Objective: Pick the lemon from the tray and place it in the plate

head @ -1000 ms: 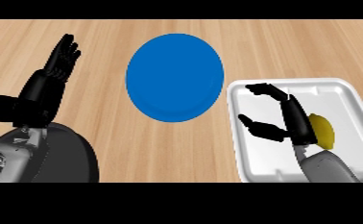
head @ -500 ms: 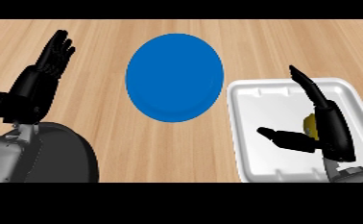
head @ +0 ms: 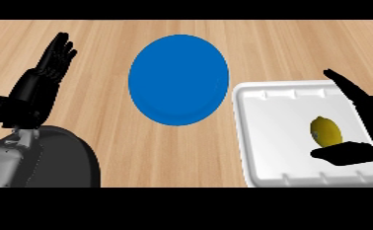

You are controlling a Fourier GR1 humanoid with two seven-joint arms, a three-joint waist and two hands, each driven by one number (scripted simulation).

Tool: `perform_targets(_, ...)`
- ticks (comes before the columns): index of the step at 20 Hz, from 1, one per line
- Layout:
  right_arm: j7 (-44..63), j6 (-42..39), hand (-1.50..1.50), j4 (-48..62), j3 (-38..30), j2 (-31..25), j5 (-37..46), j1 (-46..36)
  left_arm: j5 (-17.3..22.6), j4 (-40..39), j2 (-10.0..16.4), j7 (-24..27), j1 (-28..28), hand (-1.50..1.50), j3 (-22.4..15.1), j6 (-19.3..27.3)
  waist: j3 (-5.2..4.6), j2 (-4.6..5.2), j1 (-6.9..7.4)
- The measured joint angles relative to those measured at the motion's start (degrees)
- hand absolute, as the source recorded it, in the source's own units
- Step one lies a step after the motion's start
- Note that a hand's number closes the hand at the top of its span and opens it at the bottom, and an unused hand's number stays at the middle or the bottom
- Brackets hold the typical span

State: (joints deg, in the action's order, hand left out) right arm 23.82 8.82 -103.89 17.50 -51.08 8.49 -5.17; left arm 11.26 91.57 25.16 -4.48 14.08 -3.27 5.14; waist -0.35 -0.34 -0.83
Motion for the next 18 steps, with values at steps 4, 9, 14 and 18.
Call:
perform_targets(4, 11.2, -10.0, -1.5, -2.3, 1.7, -4.8, -2.9, -2.7, -0.2, -1.2, -0.5, -0.4, 1.7, 0.0, -0.1, -0.3, 0.06, 0.3, 0.59)
perform_targets(9, 21.5, -19.3, -1.5, -2.6, 3.3, -5.1, -6.0, -6.6, -0.3, -0.7, -0.9, -0.5, 1.6, 0.0, 0.2, -1.1, 0.22, 0.37, 1.2)
perform_targets(14, 23.8, -23.7, -1.5, 0.6, 2.6, -2.2, -2.9, -7.9, -1.4, -0.4, -1.8, -0.8, 1.3, 0.0, 1.0, -2.0, 0.29, 0.36, 1.08)
perform_targets(18, 26.1, -25.5, -1.5, 2.2, 3.1, 0.2, 1.5, -7.7, -2.6, 1.4, -2.8, -1.4, 0.3, 0.0, 1.3, -1.6, 0.34, 0.34, 1.05)
